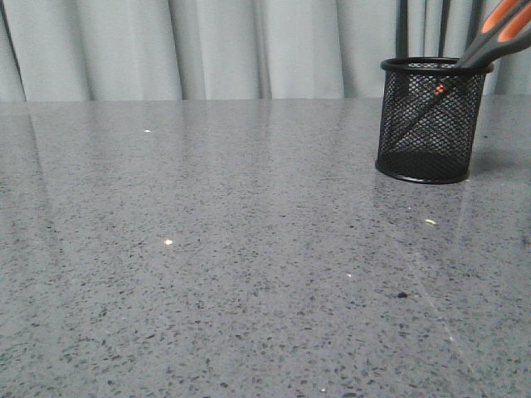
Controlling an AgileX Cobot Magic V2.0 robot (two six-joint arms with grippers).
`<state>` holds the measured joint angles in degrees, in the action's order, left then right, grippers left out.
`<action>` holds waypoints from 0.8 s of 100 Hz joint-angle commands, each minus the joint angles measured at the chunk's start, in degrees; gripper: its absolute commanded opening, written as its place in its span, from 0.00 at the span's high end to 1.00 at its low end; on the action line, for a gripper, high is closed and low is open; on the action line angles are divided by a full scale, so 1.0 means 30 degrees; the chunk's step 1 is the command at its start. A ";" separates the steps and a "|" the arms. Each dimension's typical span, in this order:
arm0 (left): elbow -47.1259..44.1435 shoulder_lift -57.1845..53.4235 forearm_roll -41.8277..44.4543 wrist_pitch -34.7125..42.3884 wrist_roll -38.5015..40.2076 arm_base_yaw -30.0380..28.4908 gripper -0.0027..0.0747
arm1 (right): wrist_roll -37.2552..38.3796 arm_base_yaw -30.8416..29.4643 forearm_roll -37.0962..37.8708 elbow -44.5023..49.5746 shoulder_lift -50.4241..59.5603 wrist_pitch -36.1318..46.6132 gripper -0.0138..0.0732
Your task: Put scissors into bucket
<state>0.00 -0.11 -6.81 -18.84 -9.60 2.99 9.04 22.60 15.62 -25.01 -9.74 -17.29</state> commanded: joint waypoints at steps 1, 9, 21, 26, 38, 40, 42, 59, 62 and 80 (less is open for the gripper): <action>-0.0756 -0.0537 -0.0315 0.0831 0.0240 -0.0121 0.99 | -0.0140 -0.0142 0.0200 -0.0478 -0.0210 0.1589 0.91; -0.0756 -0.0537 -0.0315 0.0831 0.0240 -0.0121 0.99 | -0.0140 -0.0142 0.0200 -0.0478 -0.0210 0.1589 0.91; -0.0756 -0.0537 -0.0315 0.0831 0.0240 -0.0121 0.99 | -0.0140 -0.0142 0.0200 -0.0402 -0.0210 0.1589 0.91; -0.0756 -0.0537 -0.0315 0.0831 0.0240 -0.0121 0.99 | -0.0140 -0.0142 0.0096 -0.0166 -0.0210 0.1379 0.91; -0.0756 -0.0537 -0.0315 0.0831 0.0240 -0.0121 0.99 | -0.0140 -0.0730 -0.1251 0.1356 -0.0067 0.1126 0.91; -0.0756 -0.0537 -0.0315 0.0831 0.0240 -0.0121 0.99 | -0.0140 -0.0888 -0.1806 0.1785 -0.0073 0.1318 0.91; -0.0756 -0.0537 -0.0315 0.0831 0.0240 -0.0121 0.99 | -0.0140 -0.1149 -0.2262 0.2260 -0.0061 0.1587 0.91; -0.0756 -0.0537 -0.0315 0.0831 0.0240 -0.0121 0.99 | -0.0140 -0.3718 -0.2628 0.6120 0.0076 0.4957 0.91; -0.0756 -0.0537 -0.0315 0.0831 0.0240 -0.0121 0.99 | -0.0140 -0.3962 -0.2628 0.6702 0.0288 0.4955 0.91; -0.0756 -0.0537 -0.0315 0.0831 0.0240 -0.0121 0.99 | -0.0140 -0.4487 -0.2732 0.8767 0.3292 0.3805 0.91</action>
<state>0.00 -0.11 -6.94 -18.84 -9.60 2.99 9.04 9.87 7.56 0.72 -3.22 -9.24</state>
